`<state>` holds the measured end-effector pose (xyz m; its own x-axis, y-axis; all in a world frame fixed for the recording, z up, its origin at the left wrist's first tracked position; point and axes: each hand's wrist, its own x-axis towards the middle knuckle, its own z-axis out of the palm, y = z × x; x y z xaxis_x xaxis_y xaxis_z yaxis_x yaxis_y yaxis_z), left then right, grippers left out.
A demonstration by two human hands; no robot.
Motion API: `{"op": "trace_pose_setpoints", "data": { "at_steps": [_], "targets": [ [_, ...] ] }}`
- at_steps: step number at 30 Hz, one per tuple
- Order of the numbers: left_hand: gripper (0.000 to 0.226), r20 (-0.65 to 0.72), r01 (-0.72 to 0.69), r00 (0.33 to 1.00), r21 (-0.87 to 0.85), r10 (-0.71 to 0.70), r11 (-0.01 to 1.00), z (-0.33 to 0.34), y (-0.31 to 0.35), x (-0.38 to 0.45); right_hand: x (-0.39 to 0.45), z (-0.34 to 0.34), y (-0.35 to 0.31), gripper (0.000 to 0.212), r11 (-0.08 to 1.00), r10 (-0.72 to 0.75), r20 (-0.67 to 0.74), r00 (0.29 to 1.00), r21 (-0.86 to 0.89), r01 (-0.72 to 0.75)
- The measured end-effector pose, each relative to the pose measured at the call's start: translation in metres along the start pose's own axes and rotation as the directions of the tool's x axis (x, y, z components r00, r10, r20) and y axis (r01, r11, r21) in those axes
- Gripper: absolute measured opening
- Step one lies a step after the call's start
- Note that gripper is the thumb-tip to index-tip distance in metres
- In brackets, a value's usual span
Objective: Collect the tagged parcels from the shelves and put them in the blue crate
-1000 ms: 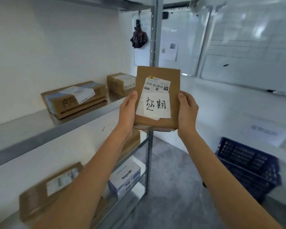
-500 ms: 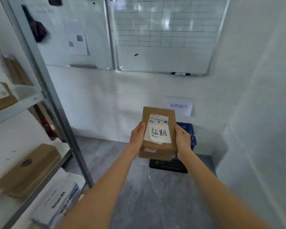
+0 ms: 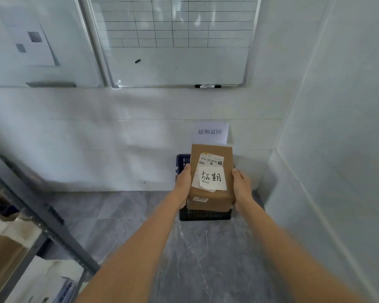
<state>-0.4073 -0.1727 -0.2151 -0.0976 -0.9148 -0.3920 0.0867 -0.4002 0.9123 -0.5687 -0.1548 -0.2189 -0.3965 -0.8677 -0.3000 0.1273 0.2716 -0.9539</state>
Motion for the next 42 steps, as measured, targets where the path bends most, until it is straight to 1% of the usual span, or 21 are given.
{"op": "trace_pose_setpoints", "data": {
  "at_steps": [5,9,11,13,17,19,22,26,30,35,39,42],
  "targets": [
    [0.051,0.026,0.062,0.998,0.02,-0.062,0.998,-0.002,0.002,0.059,0.049,0.012,0.001,0.025,1.0,0.023,-0.043,0.999,-0.013,-0.024],
    [0.042,0.028,0.101,0.995,0.001,-0.101,0.995,0.003,0.001,0.111,0.1,0.026,0.005,0.03,0.994,0.045,-0.009,0.999,-0.103,-0.046],
    [0.038,-0.018,0.092,0.996,-0.006,-0.092,0.996,0.006,0.001,0.146,0.132,0.035,0.01,0.037,0.989,0.063,0.021,0.998,-0.132,-0.06],
    [0.04,-0.051,0.104,0.993,-0.02,-0.105,0.994,0.008,0.001,0.181,0.165,0.044,0.013,0.044,0.985,0.084,0.041,0.996,-0.152,-0.077],
    [0.043,-0.036,0.13,0.991,-0.015,-0.13,0.991,0.013,0.003,0.245,0.229,0.059,0.017,0.046,0.977,0.144,0.067,0.987,-0.168,-0.131],
    [0.042,-0.045,0.144,0.988,-0.025,-0.145,0.989,0.015,0.004,0.274,0.259,0.068,0.02,0.048,0.973,0.149,0.067,0.987,-0.187,-0.134],
    [0.036,-0.075,0.169,0.982,-0.051,-0.173,0.984,0.015,0.006,0.313,0.299,0.08,0.024,0.049,0.962,0.174,0.072,0.982,-0.224,-0.154],
    [0.036,-0.096,0.197,0.974,-0.088,-0.205,0.976,0.008,0.008,0.366,0.351,0.107,0.029,0.05,0.945,0.242,0.071,0.968,-0.245,-0.218],
    [0.035,-0.11,0.263,0.956,-0.081,-0.271,0.961,-0.003,0.01,0.435,0.407,0.142,0.036,0.046,0.928,0.314,0.05,0.948,-0.225,-0.295],
    [0.038,-0.126,0.343,0.931,-0.016,-0.342,0.939,-0.02,0.014,0.524,0.477,0.183,0.045,0.047,0.91,0.346,0.022,0.938,-0.25,-0.33],
    [0.042,-0.138,0.42,0.897,-0.034,-0.42,0.907,-0.032,0.0,0.59,0.529,0.208,0.061,0.05,0.896,0.4,0.036,0.916,-0.224,-0.382],
    [0.047,-0.154,0.48,0.86,-0.081,-0.487,0.874,-0.04,-0.021,0.636,0.57,0.22,0.083,0.055,0.856,0.482,0.035,0.876,-0.232,-0.462]
  ]
}}
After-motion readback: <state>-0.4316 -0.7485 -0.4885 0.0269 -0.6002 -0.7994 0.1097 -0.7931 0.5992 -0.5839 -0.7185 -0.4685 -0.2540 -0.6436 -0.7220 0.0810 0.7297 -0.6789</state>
